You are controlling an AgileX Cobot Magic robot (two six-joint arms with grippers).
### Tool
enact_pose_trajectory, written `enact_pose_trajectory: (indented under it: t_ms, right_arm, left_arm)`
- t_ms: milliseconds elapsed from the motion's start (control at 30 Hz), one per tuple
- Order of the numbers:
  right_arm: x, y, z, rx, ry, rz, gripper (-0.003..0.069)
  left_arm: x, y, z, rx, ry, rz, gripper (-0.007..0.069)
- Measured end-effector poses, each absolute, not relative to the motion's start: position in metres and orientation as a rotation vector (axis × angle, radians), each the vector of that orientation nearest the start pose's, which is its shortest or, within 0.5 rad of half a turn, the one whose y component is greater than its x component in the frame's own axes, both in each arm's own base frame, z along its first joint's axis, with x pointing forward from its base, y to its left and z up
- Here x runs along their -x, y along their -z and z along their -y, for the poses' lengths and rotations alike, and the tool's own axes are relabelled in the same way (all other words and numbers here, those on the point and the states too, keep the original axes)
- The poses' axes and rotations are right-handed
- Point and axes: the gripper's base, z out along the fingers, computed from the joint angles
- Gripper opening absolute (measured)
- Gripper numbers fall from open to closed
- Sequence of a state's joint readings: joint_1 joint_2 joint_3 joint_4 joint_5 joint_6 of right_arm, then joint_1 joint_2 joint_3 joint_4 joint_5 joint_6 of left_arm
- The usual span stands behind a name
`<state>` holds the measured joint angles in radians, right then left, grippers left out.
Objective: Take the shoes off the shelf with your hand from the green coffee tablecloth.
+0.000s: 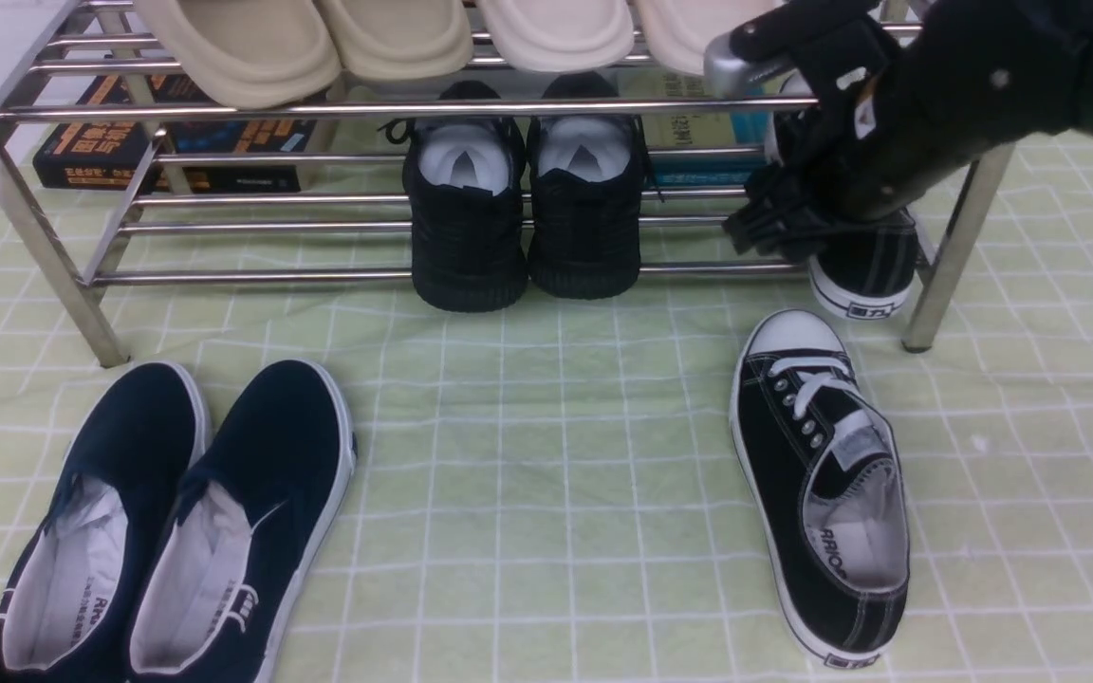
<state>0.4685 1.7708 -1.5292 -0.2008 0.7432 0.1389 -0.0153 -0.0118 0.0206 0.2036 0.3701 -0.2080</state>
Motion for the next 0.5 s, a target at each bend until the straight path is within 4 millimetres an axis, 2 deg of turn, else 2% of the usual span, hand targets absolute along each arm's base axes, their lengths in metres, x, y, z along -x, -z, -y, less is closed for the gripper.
enact_pose_trajectory:
  t_ms: [300, 500]
  right_arm:
    - [-0.382, -0.282, -0.167, 0.378, 0.09, -2.401, 0.0441]
    - [-0.39, -0.273, -0.164, 0.312, 0.159, -2.386, 0.0441]
  left_arm:
    - [-0.053, -0.174, -0.006, 0.053, -0.046, -1.854, 0.0239]
    - [-0.053, -0.174, -0.006, 0.053, -0.046, -1.854, 0.0239]
